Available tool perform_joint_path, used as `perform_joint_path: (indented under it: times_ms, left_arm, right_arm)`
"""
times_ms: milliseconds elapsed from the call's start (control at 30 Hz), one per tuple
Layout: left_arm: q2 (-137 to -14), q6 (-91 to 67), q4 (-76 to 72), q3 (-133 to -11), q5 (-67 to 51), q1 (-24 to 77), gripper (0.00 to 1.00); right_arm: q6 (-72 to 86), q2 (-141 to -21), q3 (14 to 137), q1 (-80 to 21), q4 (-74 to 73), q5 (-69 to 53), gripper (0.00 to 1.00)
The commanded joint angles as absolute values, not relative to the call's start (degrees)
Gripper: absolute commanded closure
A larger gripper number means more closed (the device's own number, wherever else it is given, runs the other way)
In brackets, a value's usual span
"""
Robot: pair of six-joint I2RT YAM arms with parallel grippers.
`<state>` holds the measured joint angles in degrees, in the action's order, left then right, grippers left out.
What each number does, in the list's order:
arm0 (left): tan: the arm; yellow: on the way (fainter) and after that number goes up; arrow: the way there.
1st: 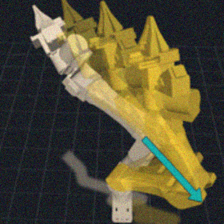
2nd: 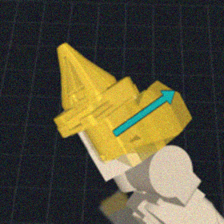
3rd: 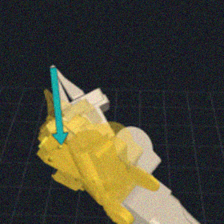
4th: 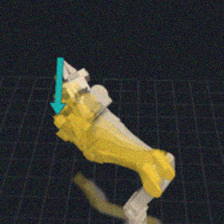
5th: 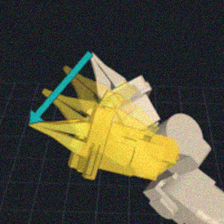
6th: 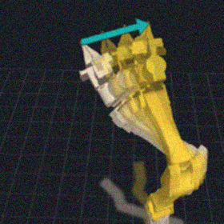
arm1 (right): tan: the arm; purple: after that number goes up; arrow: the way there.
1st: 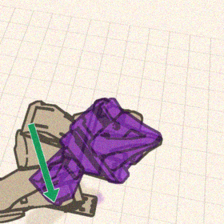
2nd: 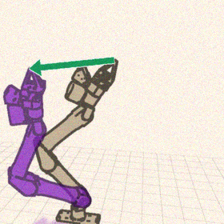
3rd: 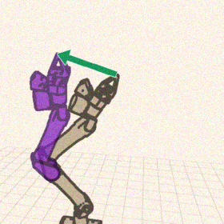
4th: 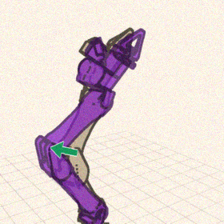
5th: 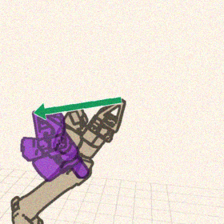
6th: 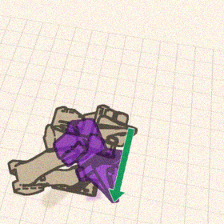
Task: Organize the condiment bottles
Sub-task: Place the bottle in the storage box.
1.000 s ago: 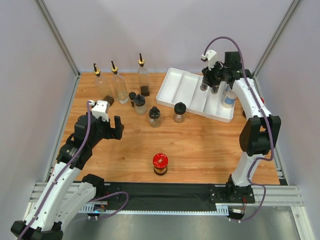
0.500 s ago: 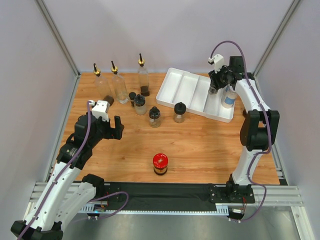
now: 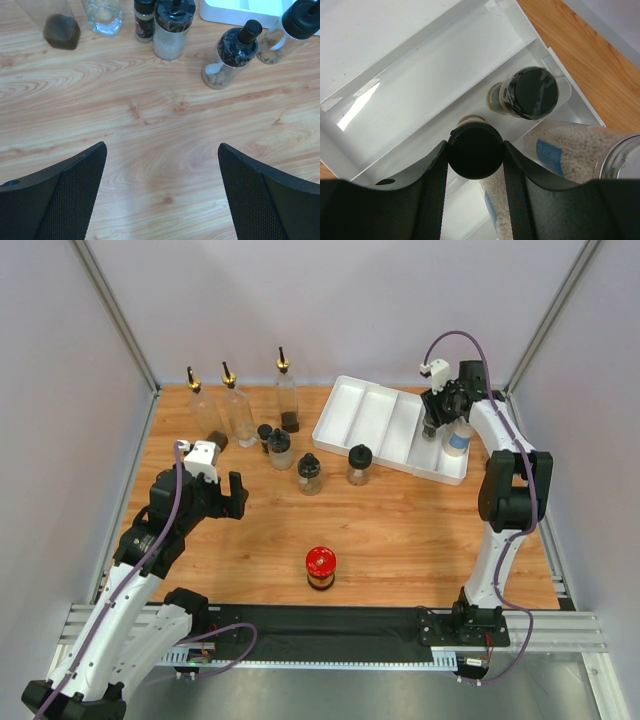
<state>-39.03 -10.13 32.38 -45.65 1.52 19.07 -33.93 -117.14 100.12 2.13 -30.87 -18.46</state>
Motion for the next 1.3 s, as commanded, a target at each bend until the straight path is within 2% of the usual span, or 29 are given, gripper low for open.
perform_joint_path:
  times_ms: [0, 167, 267, 300, 400, 767, 1267]
  left_arm:
    - [-39.11, -10.11, 31.99, -45.18, 1.14, 18.72, 0.00]
    - [-39.11, -10.11, 31.99, -45.26, 1.14, 18.81, 0.00]
    - [-39.11, -10.19, 31.91, -45.26, 1.14, 18.81, 0.00]
    - [-39.20, -10.11, 31.99, -45.35, 1.14, 18.81, 0.00]
    - [-39.11, -10.11, 31.99, -45.26, 1.14, 18.81, 0.00]
    - [-39.02, -10.37, 31.99, -45.35, 1.05, 18.81, 0.00]
    - [-38.58, -10.11, 31.64, -45.18, 1.23, 18.72, 0.00]
  right_arm:
    - [-32.52, -117.86, 100.37, 2.20, -28.48, -18.11, 0.74]
    - [-32.43, -118.39, 100.02, 2.20, -28.57, -17.67, 0.64]
    - [-32.34, -118.30, 99.93, 2.20, -28.65, -17.32, 0.51]
    - [-32.34, -118.30, 99.84, 2.20, -28.74, -17.31, 0.44]
    - [-32.34, -117.69, 99.67, 2.20, -28.65, -17.40, 0.38]
    - [-31.99, -114.35, 99.14, 2.11, -28.74, -18.72, 0.26]
    - [-32.70, -101.62, 100.55, 0.26, -36.55, -21.80, 0.17]
